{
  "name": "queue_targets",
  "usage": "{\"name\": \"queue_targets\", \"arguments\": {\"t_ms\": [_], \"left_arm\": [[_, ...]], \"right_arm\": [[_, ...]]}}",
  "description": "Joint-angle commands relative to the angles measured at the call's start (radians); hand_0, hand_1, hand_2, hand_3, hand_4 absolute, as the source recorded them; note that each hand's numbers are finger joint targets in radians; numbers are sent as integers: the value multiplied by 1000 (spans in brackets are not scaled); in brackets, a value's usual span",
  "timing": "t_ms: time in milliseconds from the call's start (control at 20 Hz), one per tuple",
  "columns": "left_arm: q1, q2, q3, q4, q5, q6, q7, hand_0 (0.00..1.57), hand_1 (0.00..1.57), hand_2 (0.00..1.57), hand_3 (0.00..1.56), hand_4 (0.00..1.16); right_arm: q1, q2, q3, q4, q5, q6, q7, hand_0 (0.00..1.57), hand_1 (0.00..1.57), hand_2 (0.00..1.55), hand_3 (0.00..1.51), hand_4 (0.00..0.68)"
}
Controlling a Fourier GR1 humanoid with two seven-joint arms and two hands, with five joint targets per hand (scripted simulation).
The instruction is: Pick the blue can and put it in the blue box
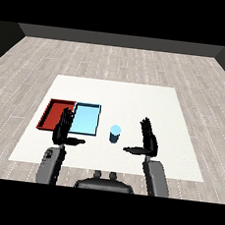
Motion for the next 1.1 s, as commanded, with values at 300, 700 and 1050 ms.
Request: {"name": "queue_targets", "arguments": {"t_ms": [300,700,1050], "left_arm": [[-12,2,25,52,17,-12,-49,0,0,0,0,0],[-39,28,51,79,53,-56,-46,0,0,0,0,0],[25,-17,2,-15,32,-1,-27,0,0,0,0,0]], "right_arm": [[-88,11,10,144,6,-56,-62,0,0,0,0,0],[-64,11,-30,208,-67,14,-92,0,0,0,0,0],[-69,11,26,191,-100,-68,-3,0,0,0,0,0]]}}
